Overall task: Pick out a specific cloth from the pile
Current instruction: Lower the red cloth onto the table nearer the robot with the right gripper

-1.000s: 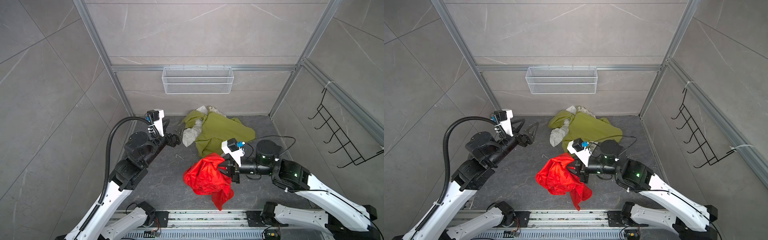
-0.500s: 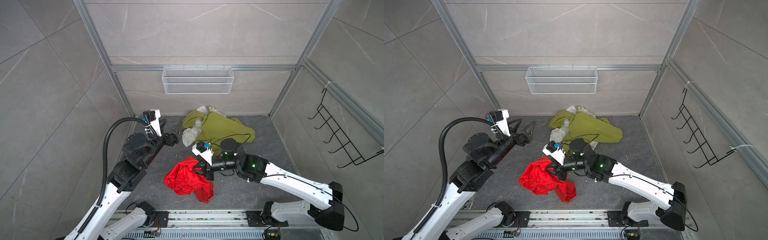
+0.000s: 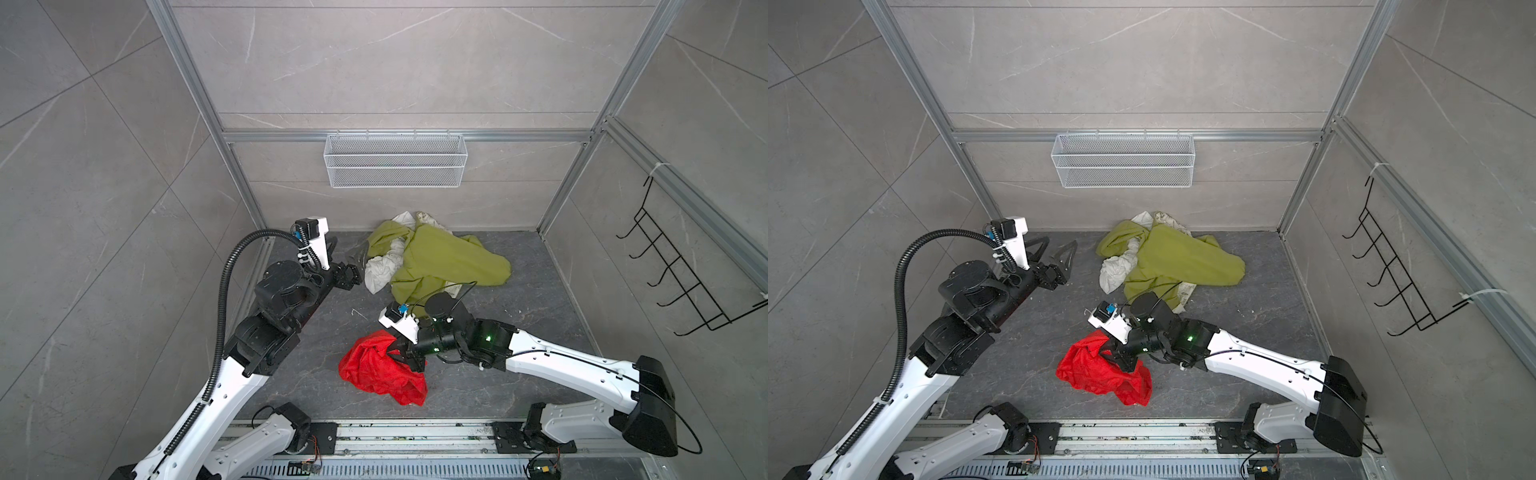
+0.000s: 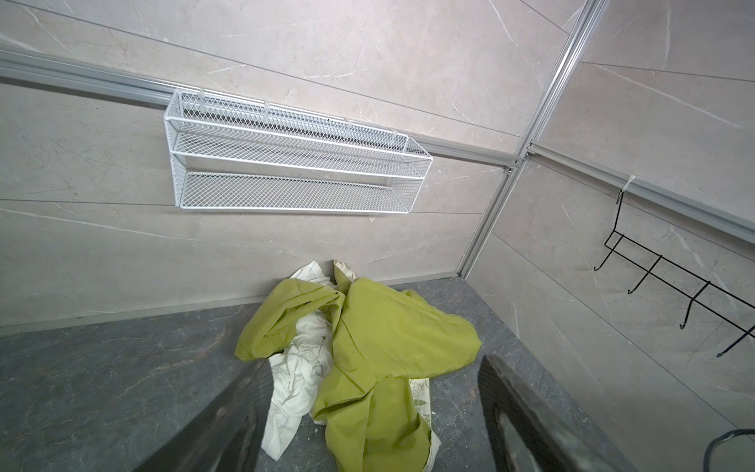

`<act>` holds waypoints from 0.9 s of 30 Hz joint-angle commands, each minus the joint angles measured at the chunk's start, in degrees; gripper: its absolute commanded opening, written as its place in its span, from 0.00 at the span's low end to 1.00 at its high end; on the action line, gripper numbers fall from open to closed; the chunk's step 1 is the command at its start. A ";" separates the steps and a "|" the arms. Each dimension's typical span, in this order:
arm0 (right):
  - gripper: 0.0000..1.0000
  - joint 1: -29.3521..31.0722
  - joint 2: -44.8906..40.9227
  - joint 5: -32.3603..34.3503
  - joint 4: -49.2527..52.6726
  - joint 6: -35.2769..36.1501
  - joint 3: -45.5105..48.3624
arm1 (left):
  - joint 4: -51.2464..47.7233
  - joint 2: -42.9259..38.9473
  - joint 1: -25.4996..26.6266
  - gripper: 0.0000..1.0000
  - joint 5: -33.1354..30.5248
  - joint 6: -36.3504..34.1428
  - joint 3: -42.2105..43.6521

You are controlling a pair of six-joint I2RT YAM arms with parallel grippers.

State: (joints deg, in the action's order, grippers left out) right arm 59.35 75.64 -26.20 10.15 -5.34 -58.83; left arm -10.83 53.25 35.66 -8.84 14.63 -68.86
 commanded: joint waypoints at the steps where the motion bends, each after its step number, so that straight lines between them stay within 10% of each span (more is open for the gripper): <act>1: 0.00 0.07 -2.36 2.80 1.71 1.75 1.04 | 3.09 0.68 0.06 0.82 0.48 -1.05 -1.71; 27: 0.00 -3.98 -7.98 7.01 8.45 4.64 9.26 | 2.74 3.02 -0.16 0.86 -1.84 2.47 5.02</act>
State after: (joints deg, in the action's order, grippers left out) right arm 55.72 67.44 -19.64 19.20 -1.69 -50.54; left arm -9.61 56.58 35.64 -9.72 15.20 -66.22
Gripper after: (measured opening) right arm 0.109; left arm 0.863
